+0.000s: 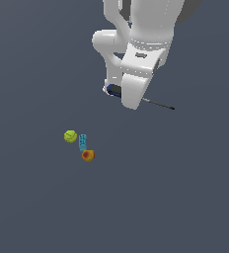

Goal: Pick up a designated object from a clutter of objects.

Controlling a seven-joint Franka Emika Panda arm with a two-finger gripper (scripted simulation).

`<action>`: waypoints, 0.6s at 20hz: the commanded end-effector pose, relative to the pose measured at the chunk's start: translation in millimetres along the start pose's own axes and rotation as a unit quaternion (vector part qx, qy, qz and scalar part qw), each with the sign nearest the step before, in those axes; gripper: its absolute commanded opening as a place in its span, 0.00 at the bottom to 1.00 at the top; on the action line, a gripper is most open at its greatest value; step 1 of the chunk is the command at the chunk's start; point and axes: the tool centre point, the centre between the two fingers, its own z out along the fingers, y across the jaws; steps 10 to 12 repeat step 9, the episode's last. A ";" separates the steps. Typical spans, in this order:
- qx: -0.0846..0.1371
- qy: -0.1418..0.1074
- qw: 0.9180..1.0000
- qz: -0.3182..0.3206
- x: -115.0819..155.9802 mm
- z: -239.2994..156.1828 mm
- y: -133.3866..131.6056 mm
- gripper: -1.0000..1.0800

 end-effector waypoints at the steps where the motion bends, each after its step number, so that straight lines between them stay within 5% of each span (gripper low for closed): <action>1: 0.000 0.000 1.000 0.000 2.7 -10.4 3.0 0.00; 12: 0.000 0.000 1.000 0.000 6.2 -22.5 7.1 0.00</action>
